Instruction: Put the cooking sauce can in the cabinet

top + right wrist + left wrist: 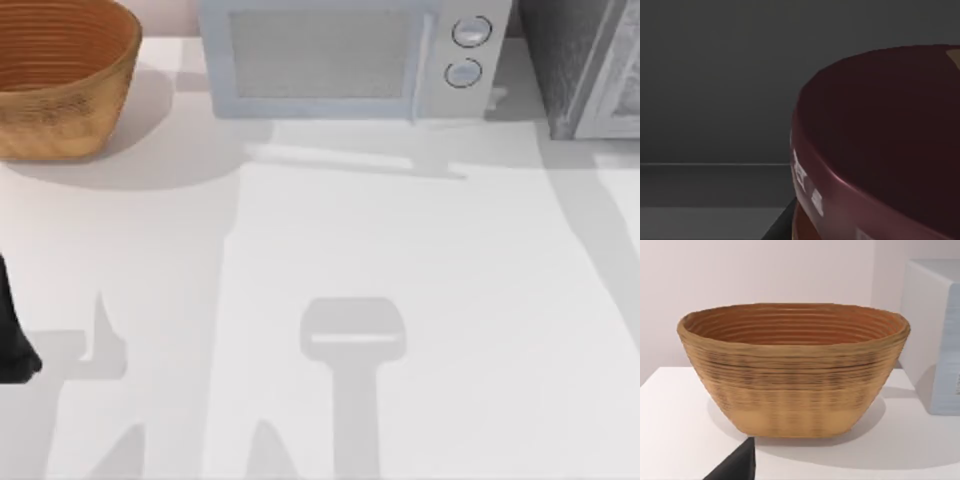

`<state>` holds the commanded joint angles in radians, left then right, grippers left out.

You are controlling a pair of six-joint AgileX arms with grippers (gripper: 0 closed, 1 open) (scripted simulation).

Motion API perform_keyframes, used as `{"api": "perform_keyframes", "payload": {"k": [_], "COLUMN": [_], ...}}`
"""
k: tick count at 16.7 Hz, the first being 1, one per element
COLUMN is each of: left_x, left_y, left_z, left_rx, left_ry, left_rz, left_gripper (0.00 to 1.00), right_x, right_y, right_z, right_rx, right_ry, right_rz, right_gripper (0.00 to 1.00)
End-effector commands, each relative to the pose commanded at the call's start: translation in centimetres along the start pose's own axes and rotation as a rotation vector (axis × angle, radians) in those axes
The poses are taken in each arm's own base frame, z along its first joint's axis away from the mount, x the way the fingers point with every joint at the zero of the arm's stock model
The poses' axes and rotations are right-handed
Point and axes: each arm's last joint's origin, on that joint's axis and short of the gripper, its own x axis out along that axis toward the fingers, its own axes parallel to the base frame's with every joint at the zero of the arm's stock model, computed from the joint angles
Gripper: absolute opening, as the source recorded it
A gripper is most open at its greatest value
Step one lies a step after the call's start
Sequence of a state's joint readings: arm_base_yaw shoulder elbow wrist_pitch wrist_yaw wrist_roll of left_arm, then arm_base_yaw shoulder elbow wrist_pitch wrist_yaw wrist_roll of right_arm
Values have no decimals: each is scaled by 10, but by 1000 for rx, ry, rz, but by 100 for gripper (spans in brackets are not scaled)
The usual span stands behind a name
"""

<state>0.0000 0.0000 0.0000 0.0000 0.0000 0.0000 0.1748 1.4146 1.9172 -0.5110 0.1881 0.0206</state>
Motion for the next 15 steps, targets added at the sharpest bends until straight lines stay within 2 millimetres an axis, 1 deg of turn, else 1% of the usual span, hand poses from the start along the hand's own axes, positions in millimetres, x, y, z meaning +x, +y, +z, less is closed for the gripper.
{"api": "perform_keyframes", "payload": {"k": [1, 3, 7, 9, 10, 12, 15], "left_x": [0, 0, 0, 0, 0, 0, 0], "left_y": [0, 0, 0, 0, 0, 0, 0], "left_z": [0, 0, 0, 0, 0, 0, 0], "left_rx": [0, 0, 0, 0, 0, 0, 0], "left_ry": [0, 0, 0, 0, 0, 0, 0], "left_rz": [0, 0, 0, 0, 0, 0, 0], "left_gripper": [100, 100, 100, 100, 100, 100, 100], "right_x": [11, 39, 98, 119, 125, 132, 132], "right_y": [0, 2, 5, 3, 1, -2, -2], "right_z": [1, -2, -15, -20, -20, -21, -21], "right_rx": [-1, -5, -9, -5, -3, -1, -1], "right_ry": [0, 8, 19, 13, 6, -1, -1], "right_rz": [0, 2, 7, 5, 4, 1, 1], "right_gripper": [0, 0, 0, 0, 0, 0, 0]}}
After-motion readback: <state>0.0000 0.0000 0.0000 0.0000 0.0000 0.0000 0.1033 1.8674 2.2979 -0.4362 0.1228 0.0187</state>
